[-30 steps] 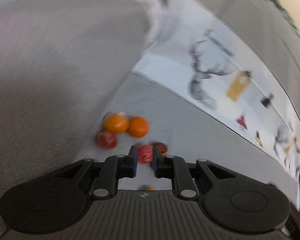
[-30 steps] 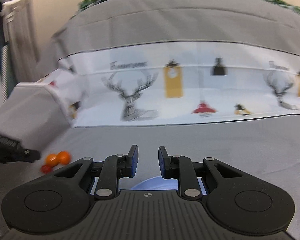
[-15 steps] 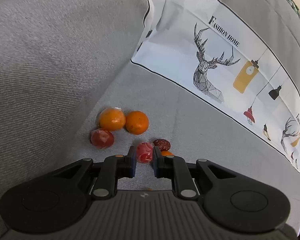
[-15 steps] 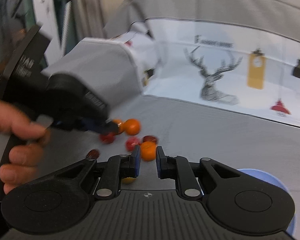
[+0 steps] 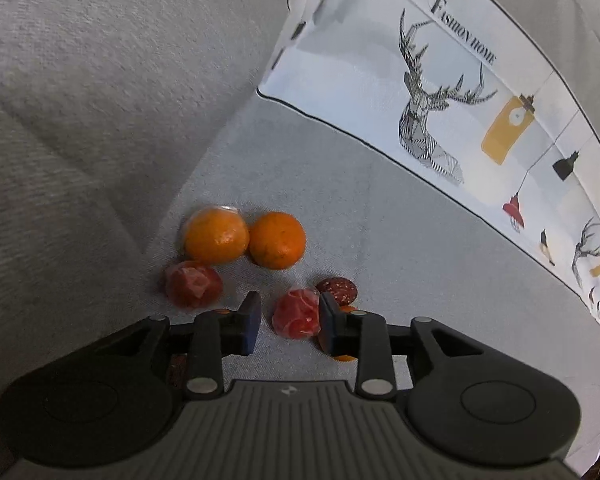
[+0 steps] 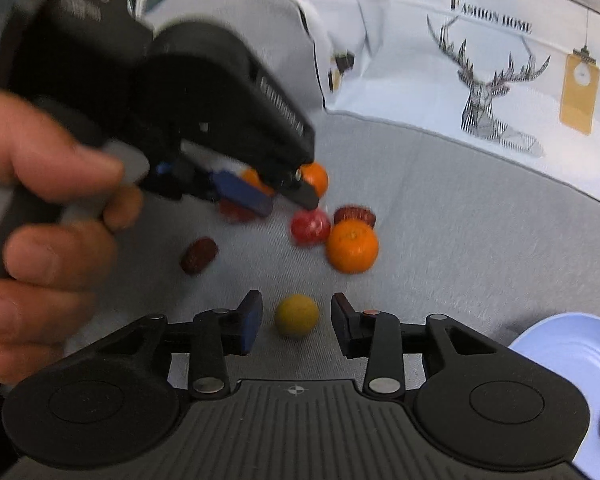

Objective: Organize fruits
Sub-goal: 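Grasp the wrapped red fruit with the left tool while the right tool grasps another yellow fruit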

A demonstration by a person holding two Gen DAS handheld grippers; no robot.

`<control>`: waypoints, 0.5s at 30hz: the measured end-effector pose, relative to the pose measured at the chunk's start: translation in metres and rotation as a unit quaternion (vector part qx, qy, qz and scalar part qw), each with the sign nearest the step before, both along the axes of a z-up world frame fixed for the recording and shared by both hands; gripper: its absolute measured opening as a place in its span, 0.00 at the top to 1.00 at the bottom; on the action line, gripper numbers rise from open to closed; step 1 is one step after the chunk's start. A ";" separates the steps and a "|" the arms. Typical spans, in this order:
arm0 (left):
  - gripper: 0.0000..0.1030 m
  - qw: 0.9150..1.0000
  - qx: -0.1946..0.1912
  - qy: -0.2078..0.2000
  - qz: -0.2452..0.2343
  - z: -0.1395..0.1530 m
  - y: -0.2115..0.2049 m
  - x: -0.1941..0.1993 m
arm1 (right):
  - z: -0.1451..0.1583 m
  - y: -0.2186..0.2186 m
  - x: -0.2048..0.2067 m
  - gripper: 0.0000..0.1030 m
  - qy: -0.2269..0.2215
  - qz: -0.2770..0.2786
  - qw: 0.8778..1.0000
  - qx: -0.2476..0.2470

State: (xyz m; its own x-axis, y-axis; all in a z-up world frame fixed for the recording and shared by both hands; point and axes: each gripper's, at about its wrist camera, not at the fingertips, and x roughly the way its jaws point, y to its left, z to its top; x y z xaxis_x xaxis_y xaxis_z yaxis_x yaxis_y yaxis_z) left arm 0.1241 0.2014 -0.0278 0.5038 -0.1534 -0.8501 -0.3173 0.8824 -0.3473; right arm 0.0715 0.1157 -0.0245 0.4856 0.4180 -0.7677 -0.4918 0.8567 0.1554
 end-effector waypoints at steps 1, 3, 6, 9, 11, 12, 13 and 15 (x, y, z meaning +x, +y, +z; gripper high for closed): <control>0.66 1.000 0.001 0.001 -0.004 -0.001 -0.002 0.002 | -0.003 0.001 0.001 0.61 0.004 0.001 1.000 -0.003; 0.66 1.000 0.011 0.003 -0.013 -0.004 -0.006 0.005 | -0.006 0.003 0.002 0.61 0.006 0.002 1.000 -0.009; 0.66 0.999 0.016 0.002 -0.028 -0.008 -0.011 0.008 | -0.011 0.005 0.003 0.66 0.008 0.007 1.000 -0.022; 0.66 0.999 0.023 0.005 -0.037 -0.012 -0.015 0.011 | -0.008 0.006 0.001 0.74 0.004 0.016 1.000 -0.025; 0.68 0.999 0.024 0.005 -0.039 -0.013 -0.016 0.010 | -0.006 0.003 0.000 0.74 -0.002 0.016 1.000 -0.026; 0.68 0.999 0.026 0.006 -0.039 -0.013 -0.016 0.009 | -0.005 0.002 0.000 0.74 -0.004 0.013 1.000 -0.028; 0.69 0.999 0.031 0.006 -0.040 -0.012 -0.017 0.008 | -0.003 -0.001 0.000 0.74 -0.004 0.008 1.000 -0.028; 0.69 0.998 0.046 0.012 -0.040 -0.010 -0.019 0.005 | -0.002 -0.006 0.000 0.74 -0.001 -0.001 1.000 -0.028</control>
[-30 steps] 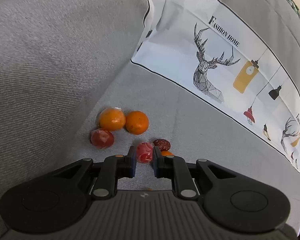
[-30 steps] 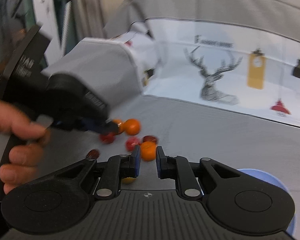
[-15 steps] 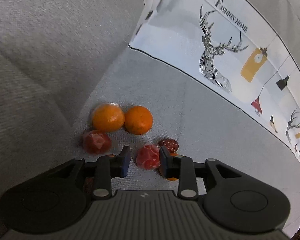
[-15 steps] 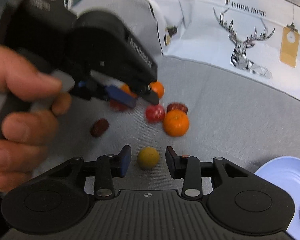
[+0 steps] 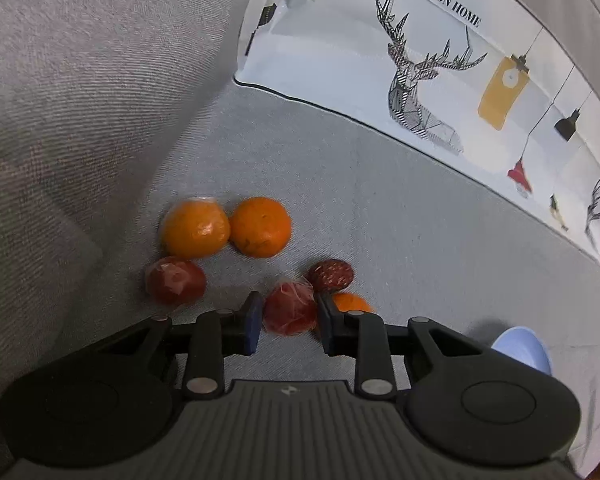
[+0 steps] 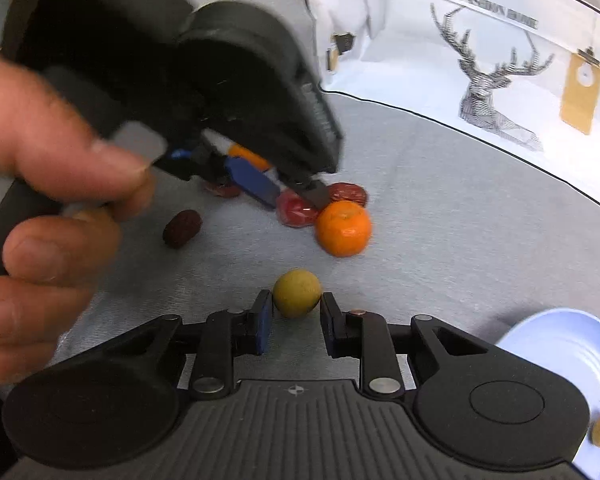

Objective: Organize fruits
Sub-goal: 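Grasp the wrapped red fruit with the left tool while the right tool grasps another yellow fruit, then carry the red fruit and the yellow fruit over the blue plate with both tools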

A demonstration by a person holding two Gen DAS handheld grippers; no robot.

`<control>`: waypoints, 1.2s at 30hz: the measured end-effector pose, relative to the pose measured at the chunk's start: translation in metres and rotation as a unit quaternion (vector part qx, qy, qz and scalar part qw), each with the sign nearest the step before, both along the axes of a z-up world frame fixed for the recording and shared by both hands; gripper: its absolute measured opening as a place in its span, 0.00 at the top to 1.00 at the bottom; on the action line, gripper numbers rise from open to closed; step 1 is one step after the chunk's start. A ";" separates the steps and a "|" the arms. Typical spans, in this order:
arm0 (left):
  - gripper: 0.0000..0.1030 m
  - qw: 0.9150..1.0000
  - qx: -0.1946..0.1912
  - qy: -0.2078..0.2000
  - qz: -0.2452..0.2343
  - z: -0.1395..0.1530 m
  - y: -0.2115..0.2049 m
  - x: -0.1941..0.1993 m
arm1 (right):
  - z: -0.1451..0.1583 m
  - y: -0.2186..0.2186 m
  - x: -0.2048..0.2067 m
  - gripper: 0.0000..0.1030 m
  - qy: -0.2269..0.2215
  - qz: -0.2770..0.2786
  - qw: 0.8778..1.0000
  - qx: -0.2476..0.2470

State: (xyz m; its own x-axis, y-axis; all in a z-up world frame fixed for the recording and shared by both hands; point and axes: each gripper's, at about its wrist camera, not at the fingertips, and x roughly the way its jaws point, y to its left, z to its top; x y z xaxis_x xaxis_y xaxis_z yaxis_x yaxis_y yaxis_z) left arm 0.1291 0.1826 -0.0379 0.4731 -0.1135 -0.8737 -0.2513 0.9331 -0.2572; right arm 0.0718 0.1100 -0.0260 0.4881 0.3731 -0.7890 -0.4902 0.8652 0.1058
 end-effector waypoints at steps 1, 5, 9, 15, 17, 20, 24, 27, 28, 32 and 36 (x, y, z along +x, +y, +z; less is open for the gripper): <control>0.69 1.000 0.011 0.004 0.001 0.001 -0.001 -0.002 | 0.001 -0.003 0.000 0.74 0.000 -0.002 1.000 -0.003; 0.69 0.999 0.033 0.017 0.007 0.005 -0.001 -0.014 | 0.001 -0.011 0.001 0.74 0.012 -0.017 1.000 -0.010; 0.68 0.998 0.045 0.036 -0.024 -0.002 -0.010 -0.013 | -0.010 -0.010 0.001 0.74 0.025 -0.023 0.999 -0.034; 0.68 0.995 0.078 0.038 -0.052 -0.007 -0.021 -0.009 | -0.010 -0.012 -0.001 0.74 0.020 -0.020 0.999 -0.032; 0.68 0.995 0.073 0.036 -0.048 -0.005 -0.019 -0.010 | -0.009 -0.014 0.002 0.74 0.016 -0.023 0.999 -0.031; 0.68 0.996 0.068 0.027 -0.042 0.000 -0.017 -0.013 | -0.001 -0.019 -0.002 0.74 0.005 -0.032 0.999 -0.017; 0.68 0.997 0.072 -0.003 -0.038 0.015 -0.018 -0.023 | 0.019 -0.030 -0.013 0.74 -0.027 -0.041 0.999 -0.005; 0.68 0.994 0.087 -0.038 -0.047 0.031 -0.026 -0.030 | 0.042 -0.045 -0.016 0.74 -0.054 -0.058 0.997 -0.004; 0.68 0.993 0.093 -0.050 -0.050 0.036 -0.028 -0.033 | 0.051 -0.052 -0.018 0.74 -0.060 -0.068 0.996 0.001; 0.68 0.988 0.111 -0.089 -0.054 0.053 -0.036 -0.046 | 0.088 -0.084 -0.031 0.74 -0.088 -0.091 0.992 0.016; 0.68 0.989 0.095 -0.108 -0.043 0.065 -0.042 -0.060 | 0.108 -0.120 -0.051 0.74 -0.133 -0.105 0.985 -0.006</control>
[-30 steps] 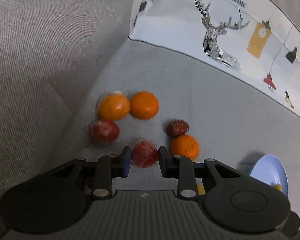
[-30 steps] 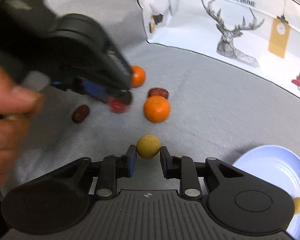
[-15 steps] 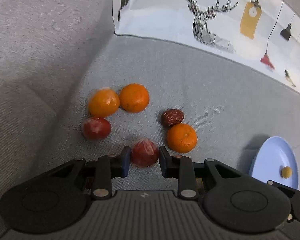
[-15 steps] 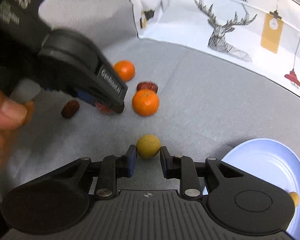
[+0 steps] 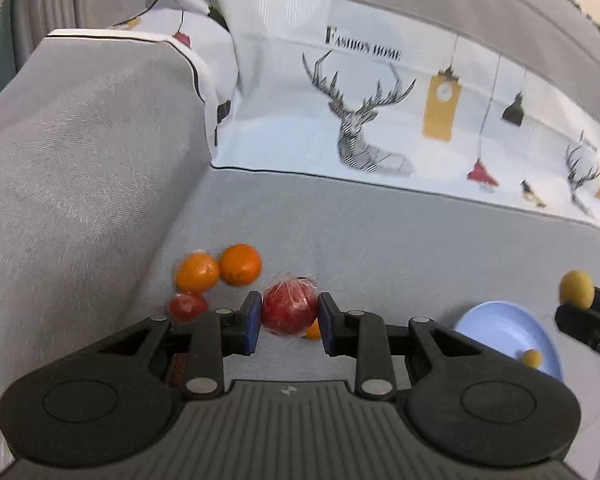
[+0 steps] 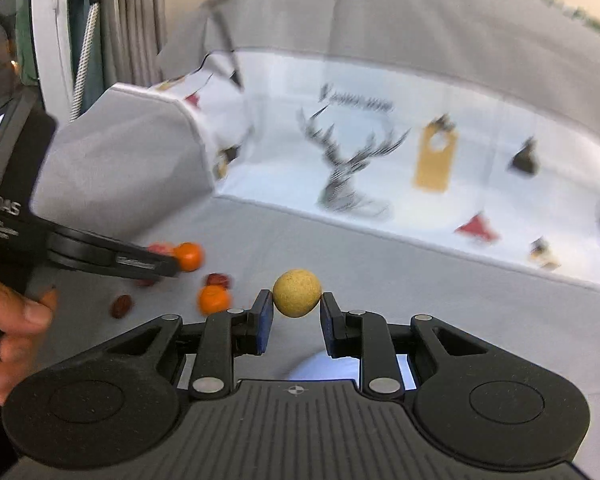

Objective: Organize fruits
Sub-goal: 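Carry the red fruit and the yellow fruit over the blue plate with both tools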

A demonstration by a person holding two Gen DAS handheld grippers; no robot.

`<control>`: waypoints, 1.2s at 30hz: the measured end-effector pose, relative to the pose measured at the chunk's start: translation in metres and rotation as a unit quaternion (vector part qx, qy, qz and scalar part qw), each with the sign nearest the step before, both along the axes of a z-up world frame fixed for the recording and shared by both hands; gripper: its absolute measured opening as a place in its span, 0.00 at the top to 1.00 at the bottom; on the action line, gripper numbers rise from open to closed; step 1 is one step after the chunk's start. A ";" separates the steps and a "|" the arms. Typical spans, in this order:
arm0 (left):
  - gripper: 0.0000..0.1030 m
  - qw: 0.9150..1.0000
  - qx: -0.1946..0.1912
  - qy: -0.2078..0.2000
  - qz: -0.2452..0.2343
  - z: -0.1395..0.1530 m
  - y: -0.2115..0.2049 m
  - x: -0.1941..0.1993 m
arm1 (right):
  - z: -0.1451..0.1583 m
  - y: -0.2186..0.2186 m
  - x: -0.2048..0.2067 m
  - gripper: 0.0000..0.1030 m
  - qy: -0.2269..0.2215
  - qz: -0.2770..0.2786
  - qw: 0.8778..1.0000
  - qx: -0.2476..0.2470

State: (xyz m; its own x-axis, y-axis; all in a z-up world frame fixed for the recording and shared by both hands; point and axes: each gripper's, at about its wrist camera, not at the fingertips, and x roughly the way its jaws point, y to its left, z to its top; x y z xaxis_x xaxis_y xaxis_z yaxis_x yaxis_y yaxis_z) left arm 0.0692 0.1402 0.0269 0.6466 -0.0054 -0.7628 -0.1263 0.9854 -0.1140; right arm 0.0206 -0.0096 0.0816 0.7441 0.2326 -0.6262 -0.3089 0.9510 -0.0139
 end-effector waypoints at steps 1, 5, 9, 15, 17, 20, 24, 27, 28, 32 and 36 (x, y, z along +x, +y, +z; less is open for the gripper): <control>0.68 1.000 -0.009 -0.002 -0.001 0.002 -0.002 -0.005 | 0.000 -0.013 -0.004 0.74 -0.004 -0.013 1.000 0.006; 0.68 0.999 -0.038 -0.006 -0.021 0.007 -0.020 -0.023 | -0.020 -0.051 -0.010 0.74 0.025 -0.075 0.996 0.031; 0.68 0.998 -0.007 -0.014 -0.065 0.007 -0.044 -0.024 | -0.022 -0.067 -0.009 0.74 0.012 -0.095 0.995 0.025; 0.68 0.997 -0.010 0.021 -0.073 -0.016 -0.047 -0.003 | -0.036 -0.072 0.001 0.74 0.026 -0.107 0.994 -0.012; 0.68 0.996 -0.006 0.026 -0.081 -0.018 -0.048 0.000 | -0.037 -0.073 0.003 0.74 0.031 -0.113 0.993 -0.013; 0.68 0.995 -0.002 0.025 -0.092 -0.020 -0.053 0.002 | -0.038 -0.078 0.008 0.74 0.036 -0.121 0.992 -0.007; 0.68 0.994 0.006 0.023 -0.107 -0.020 -0.062 0.002 | -0.039 -0.080 0.010 0.74 0.038 -0.125 0.991 -0.007; 0.68 0.993 0.010 0.024 -0.119 -0.022 -0.067 0.001 | -0.040 -0.080 0.011 0.74 0.039 -0.128 0.991 -0.006; 0.68 0.992 0.012 0.023 -0.122 -0.022 -0.067 0.001 | -0.040 -0.080 0.011 0.74 0.040 -0.129 0.991 -0.007; 0.68 0.991 0.017 0.020 -0.130 -0.023 -0.068 0.000 | -0.041 -0.078 0.011 0.74 0.043 -0.130 0.991 -0.010; 0.68 0.991 0.013 0.012 -0.135 -0.022 -0.069 -0.002 | -0.042 -0.079 0.012 0.74 0.046 -0.134 0.990 -0.011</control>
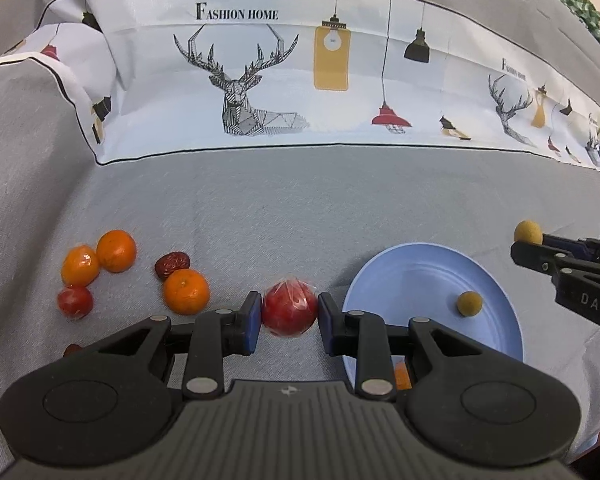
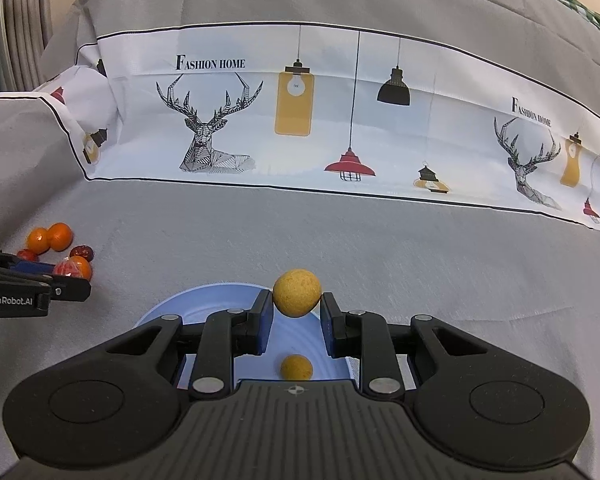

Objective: Organize fruits
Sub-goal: 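Carry the red fruit and the yellow fruit over the blue plate with both tools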

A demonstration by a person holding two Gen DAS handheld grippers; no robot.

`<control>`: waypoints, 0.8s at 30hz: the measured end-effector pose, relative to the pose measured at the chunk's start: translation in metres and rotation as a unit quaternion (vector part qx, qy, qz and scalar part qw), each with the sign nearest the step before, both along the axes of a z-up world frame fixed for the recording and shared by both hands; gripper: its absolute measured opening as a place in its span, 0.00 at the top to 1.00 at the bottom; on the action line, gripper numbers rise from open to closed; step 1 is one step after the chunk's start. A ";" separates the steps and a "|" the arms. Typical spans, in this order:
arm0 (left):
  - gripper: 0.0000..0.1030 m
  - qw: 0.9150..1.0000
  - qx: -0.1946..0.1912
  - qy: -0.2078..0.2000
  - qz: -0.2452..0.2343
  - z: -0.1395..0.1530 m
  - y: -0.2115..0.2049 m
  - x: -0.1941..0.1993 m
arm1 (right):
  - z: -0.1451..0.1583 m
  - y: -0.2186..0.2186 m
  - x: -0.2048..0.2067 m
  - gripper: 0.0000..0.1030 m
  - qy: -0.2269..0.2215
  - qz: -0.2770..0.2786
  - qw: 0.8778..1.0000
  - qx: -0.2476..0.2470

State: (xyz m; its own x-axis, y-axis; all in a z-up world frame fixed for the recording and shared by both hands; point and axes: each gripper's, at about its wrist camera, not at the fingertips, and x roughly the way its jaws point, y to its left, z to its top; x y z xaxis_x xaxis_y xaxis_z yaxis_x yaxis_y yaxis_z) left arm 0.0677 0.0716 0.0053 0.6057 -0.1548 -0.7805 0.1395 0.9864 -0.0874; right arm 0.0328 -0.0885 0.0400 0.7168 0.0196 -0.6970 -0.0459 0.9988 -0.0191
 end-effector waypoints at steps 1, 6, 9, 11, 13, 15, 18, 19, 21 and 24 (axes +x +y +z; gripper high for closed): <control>0.68 1.000 -0.001 -0.003 -0.002 0.001 -0.001 0.000 | 0.000 0.000 0.000 0.74 0.001 -0.001 1.000 0.000; 0.68 1.000 0.004 -0.014 -0.025 0.002 -0.007 -0.002 | -0.002 -0.001 0.000 0.74 0.004 -0.004 1.000 0.001; 0.68 0.998 0.021 -0.020 -0.049 0.001 -0.017 -0.004 | -0.002 -0.001 0.000 0.74 0.006 -0.002 1.000 0.002; 0.68 0.997 0.030 -0.021 -0.067 -0.002 -0.024 -0.007 | -0.002 -0.001 0.001 0.74 0.008 0.000 1.000 0.002; 0.68 0.995 0.037 -0.023 -0.085 -0.005 -0.032 -0.009 | -0.002 -0.001 0.002 0.74 0.010 0.003 1.000 0.002; 0.68 0.994 0.042 -0.022 -0.102 -0.009 -0.037 -0.012 | -0.003 -0.001 0.002 0.74 0.015 0.008 1.000 0.003; 0.68 0.990 0.048 -0.023 -0.128 -0.013 -0.046 -0.016 | -0.005 0.001 0.002 0.74 0.025 0.016 1.000 0.001; 0.68 0.989 0.050 -0.024 -0.135 -0.014 -0.049 -0.017 | -0.005 0.002 0.002 0.74 0.027 0.018 0.999 -0.001; 0.68 0.987 0.052 -0.028 -0.148 -0.015 -0.053 -0.020 | -0.006 0.003 0.002 0.74 0.031 0.019 0.999 -0.002; 0.68 0.977 0.046 -0.024 -0.207 -0.016 -0.058 -0.024 | -0.005 0.002 0.003 0.74 0.034 0.018 0.999 0.000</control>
State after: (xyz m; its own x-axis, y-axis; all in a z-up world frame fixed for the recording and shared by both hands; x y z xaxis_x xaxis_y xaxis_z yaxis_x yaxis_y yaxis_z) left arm 0.0435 0.0140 -0.0104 0.5427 -0.3256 -0.7742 0.5301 0.8478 0.0150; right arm 0.0357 -0.0870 0.0347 0.6664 0.0442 -0.7443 -0.0831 0.9964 -0.0152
